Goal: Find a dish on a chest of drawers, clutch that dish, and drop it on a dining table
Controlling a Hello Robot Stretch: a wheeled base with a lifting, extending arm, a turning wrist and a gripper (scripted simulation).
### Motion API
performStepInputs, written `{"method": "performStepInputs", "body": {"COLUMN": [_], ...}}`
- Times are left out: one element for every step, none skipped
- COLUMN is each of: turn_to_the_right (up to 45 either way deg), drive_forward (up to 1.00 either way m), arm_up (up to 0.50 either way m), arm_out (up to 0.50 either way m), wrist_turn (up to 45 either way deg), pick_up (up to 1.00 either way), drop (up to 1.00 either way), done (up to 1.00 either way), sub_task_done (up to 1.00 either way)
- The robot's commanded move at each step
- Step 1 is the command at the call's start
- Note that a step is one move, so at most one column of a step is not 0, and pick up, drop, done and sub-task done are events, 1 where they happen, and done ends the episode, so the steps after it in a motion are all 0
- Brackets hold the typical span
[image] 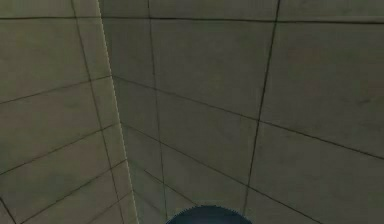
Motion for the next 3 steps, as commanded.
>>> {"method": "performStepInputs", "body": {"turn_to_the_right": [-3.0,24.0,-21.0], "drive_forward": [0.0,0.0,0.0], "arm_up": [0.0,0.0,0.0], "arm_out": [0.0,0.0,0.0], "wrist_turn": [0.0,0.0,0.0], "pick_up": [0.0,0.0,0.0], "drop": [0.0,0.0,0.0], "done": [0.0,0.0,0.0], "sub_task_done": [0.0,0.0,0.0]}}
